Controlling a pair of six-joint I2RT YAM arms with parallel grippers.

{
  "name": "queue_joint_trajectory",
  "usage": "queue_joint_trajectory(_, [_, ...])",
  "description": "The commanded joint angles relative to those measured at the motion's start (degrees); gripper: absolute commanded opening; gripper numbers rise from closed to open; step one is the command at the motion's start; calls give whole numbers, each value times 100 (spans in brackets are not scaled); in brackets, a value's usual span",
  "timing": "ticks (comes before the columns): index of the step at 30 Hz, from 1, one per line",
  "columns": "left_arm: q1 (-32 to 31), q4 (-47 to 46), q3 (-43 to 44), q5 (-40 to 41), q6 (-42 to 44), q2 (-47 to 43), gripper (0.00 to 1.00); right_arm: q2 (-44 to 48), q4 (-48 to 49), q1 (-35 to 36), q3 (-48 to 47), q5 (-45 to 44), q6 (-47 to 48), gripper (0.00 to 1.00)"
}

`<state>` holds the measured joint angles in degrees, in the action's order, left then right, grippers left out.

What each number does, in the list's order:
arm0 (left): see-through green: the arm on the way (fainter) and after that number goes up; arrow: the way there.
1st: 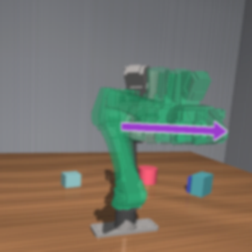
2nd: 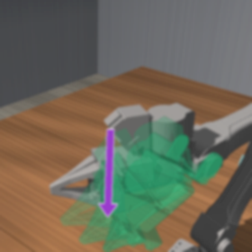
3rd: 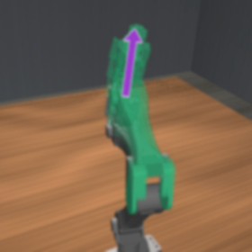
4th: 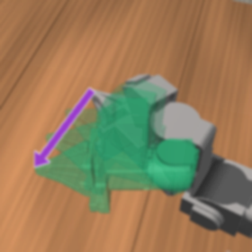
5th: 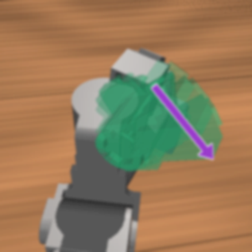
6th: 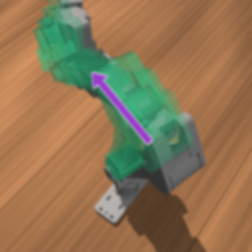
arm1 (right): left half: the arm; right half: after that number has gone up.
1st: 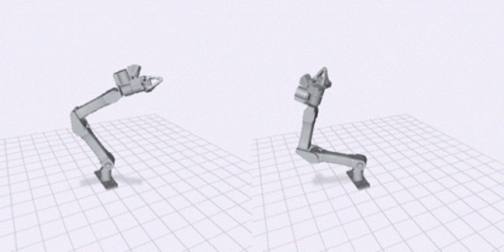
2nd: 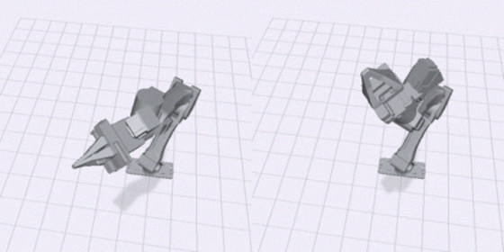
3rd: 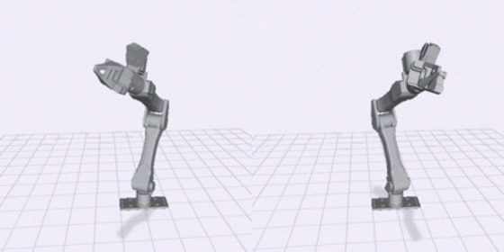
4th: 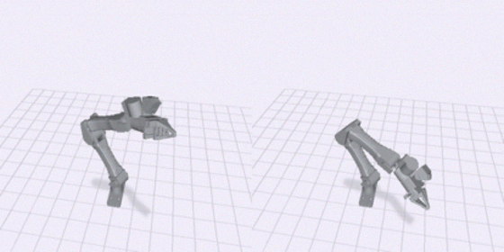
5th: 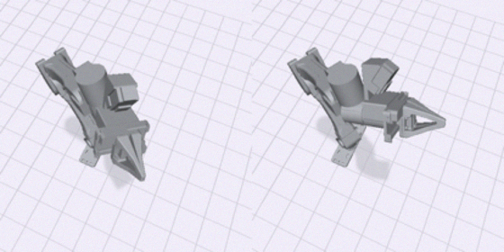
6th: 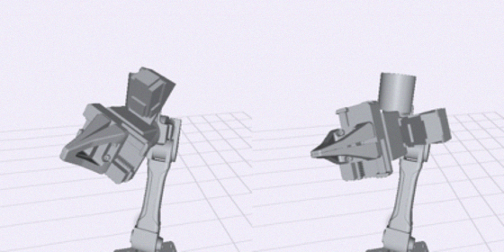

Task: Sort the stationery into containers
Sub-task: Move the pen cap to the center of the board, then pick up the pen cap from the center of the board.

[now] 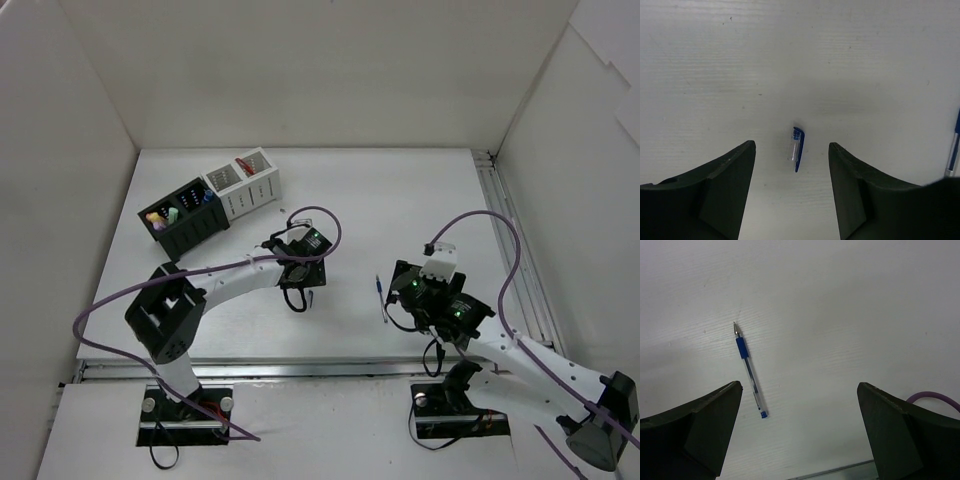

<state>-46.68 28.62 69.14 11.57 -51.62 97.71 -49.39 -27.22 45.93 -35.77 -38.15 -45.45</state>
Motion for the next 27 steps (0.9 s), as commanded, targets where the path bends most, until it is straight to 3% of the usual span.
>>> queue_joint_trajectory(1, [-35, -217, 196, -6, -182, 46, 54, -54, 121, 100, -18, -281, -262, 98])
queue_joint_trajectory(23, [-140, -911, -727, -577, -578, 301, 32, -405, 103, 206, -9, -368, -333, 98])
queue_joint_trajectory(27, [-140, -859, -552, -612, -508, 468, 18, -502, 103, 223, -35, -404, -333, 98])
